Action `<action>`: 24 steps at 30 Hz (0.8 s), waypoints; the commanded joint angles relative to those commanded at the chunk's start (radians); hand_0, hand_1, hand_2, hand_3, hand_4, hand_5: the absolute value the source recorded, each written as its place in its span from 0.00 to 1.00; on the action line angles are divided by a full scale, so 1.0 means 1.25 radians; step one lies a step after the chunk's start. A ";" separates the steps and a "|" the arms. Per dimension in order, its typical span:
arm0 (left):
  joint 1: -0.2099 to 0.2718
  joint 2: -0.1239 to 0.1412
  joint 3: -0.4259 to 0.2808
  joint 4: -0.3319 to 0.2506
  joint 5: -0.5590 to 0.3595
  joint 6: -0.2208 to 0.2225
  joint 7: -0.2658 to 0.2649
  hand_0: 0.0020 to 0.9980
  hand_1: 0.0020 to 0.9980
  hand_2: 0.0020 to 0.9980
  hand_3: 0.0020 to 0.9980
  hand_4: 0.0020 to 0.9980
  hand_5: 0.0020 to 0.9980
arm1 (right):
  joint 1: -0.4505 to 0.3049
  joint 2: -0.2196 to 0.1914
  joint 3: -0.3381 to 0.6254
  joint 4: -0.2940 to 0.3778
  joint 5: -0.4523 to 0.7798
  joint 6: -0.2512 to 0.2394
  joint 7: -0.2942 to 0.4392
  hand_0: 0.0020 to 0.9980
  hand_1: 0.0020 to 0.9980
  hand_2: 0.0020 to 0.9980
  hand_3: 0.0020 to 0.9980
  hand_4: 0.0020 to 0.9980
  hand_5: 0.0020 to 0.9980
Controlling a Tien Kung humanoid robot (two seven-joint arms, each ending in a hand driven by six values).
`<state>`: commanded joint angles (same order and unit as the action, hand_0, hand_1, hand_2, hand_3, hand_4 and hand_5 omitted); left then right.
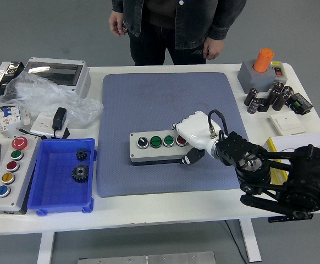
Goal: Pick up the button,place it on the desk,press the button,press the button
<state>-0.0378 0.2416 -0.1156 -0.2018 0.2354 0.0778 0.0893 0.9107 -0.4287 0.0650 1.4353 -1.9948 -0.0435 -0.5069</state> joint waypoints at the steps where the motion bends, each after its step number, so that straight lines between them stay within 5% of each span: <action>1: 0.000 0.000 0.000 0.000 0.000 0.000 0.000 0.68 0.70 0.63 0.65 0.59 0.36 | 0.002 0.000 0.000 -0.004 0.006 0.001 0.002 0.66 0.69 0.68 0.45 0.69 0.04; 24: 0.000 -0.001 0.005 0.001 -0.003 0.000 -0.005 0.68 0.70 0.63 0.65 0.59 0.36 | 0.009 0.001 0.034 -0.035 0.072 0.046 0.034 0.68 0.72 0.72 0.52 0.72 0.03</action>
<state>-0.0377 0.2403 -0.1087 -0.2011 0.2314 0.0776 0.0830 0.9221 -0.4273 0.1069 1.3918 -1.9042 0.0146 -0.4640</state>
